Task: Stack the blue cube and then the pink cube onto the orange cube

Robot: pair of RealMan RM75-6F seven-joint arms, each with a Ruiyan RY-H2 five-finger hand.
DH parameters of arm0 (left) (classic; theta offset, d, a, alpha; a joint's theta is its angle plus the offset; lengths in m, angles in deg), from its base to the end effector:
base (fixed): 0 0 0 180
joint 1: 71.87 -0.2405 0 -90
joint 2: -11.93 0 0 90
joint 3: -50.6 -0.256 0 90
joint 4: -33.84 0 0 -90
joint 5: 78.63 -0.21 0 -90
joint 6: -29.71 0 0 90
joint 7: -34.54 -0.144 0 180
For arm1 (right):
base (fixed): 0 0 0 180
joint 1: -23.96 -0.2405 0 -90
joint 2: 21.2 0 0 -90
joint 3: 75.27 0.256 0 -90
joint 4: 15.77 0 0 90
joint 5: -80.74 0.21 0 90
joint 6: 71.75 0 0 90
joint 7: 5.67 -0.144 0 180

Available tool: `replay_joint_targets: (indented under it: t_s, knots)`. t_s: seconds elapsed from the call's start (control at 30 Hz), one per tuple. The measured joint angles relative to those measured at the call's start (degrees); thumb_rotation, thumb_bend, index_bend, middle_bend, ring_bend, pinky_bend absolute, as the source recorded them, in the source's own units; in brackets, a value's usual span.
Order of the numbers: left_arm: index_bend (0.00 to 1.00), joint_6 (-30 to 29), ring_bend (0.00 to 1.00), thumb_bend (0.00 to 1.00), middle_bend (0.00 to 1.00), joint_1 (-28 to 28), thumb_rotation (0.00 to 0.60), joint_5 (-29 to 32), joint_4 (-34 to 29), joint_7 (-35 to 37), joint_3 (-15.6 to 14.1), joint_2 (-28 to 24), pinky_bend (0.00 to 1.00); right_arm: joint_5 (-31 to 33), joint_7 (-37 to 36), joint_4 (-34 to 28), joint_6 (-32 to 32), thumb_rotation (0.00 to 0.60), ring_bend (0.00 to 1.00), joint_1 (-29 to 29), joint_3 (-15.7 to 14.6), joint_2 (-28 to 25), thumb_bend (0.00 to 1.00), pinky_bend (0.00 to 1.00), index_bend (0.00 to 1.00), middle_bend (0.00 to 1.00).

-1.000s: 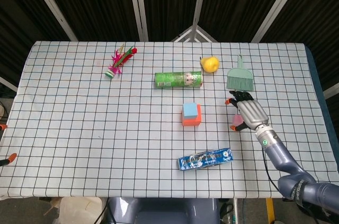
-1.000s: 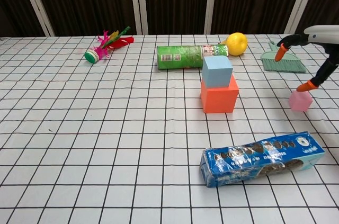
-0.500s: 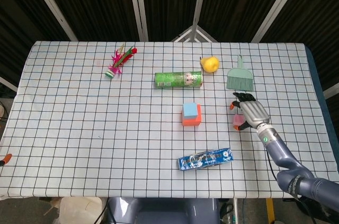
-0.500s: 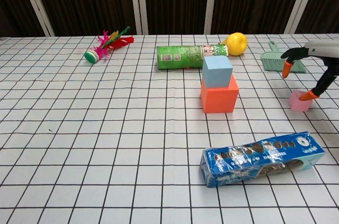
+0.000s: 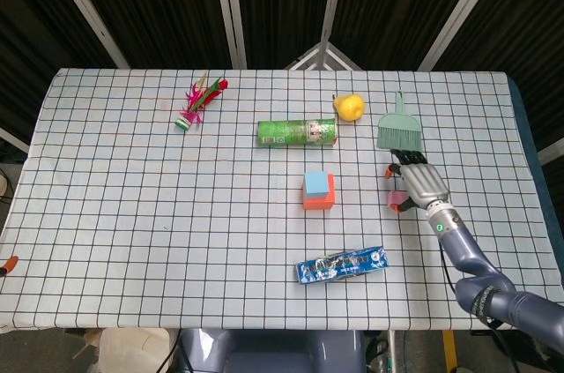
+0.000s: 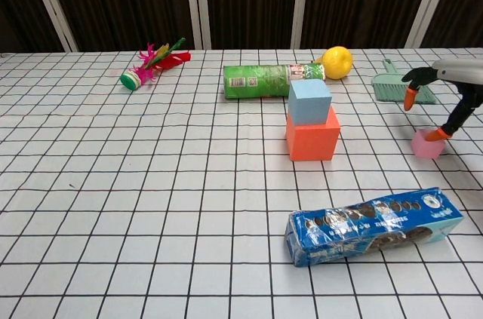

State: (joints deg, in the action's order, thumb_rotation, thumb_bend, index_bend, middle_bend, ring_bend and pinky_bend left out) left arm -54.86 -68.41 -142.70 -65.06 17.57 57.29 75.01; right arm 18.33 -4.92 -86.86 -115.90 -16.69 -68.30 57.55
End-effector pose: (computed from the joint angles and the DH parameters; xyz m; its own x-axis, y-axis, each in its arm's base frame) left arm -0.3396 0.1757 0.1779 0.5193 0.0628 0.8523 0.7841 0.3618 -0.5044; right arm -0.2588 -0.3835 0.0555 0.4206 -0.3567 0.8342 -0.9068 -0.1361 0.3990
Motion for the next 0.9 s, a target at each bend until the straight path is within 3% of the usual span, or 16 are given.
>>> replay_joint_targets:
  t_s: [0.9]
  knots:
    - [0.22,-0.2,0.0,0.21,0.01,-0.1,0.6,-0.3,-0.2,-1.2,-0.2,0.1,0.02,-1.1,-1.8,6.0,1.3,0.6,0.02,1.8,0.5,4.1,0.24,0.0,0.39,0.07]
